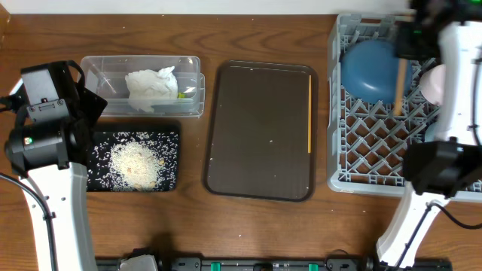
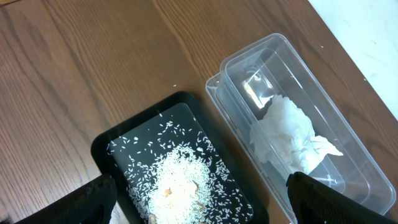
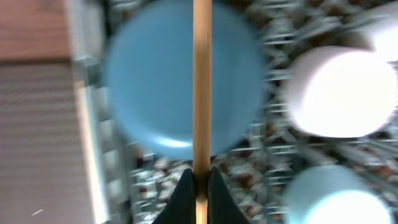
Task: Sort waste into correct bins and load items into the dishwasher rack
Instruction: 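Carry the chopstick to the rack and insert it upright beside the pink bowl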
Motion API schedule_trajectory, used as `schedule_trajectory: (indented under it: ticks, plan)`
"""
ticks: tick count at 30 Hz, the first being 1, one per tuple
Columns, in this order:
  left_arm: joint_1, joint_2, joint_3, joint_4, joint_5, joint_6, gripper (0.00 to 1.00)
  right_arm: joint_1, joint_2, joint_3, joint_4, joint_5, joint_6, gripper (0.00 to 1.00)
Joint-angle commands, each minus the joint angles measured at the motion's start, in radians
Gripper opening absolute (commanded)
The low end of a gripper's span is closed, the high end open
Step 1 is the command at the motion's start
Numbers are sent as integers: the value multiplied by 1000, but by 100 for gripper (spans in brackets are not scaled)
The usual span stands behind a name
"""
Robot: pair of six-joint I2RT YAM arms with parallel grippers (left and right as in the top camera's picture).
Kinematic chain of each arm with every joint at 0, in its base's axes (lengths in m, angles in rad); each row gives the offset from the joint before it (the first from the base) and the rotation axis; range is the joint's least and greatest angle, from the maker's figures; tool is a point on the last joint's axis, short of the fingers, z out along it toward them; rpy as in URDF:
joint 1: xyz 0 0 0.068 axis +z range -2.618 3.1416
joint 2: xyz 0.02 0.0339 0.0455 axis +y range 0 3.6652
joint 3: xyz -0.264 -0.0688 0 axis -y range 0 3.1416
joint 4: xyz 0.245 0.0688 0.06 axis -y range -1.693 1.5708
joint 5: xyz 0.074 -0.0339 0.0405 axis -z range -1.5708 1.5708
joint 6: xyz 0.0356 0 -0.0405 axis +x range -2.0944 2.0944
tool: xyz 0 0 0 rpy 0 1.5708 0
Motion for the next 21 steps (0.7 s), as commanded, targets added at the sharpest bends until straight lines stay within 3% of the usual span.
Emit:
schedule_trajectory:
  ticks: [1,5,10,21]
  plan:
    - [5,4,-3,-3,-20,-13,90,-83,22,-16,35,-1,-88,1]
    - [5,4,-3,-2,-20,-13,91,-185,22,-40,108,-44,-88,1]
    - [5,4,-3,-2,-20,-13,90,-255,22,-58,70,-299,-149,1]
    - [6,4,-3,-3,-20,-13,90,-240,22,-163,133,-179,-227,6]
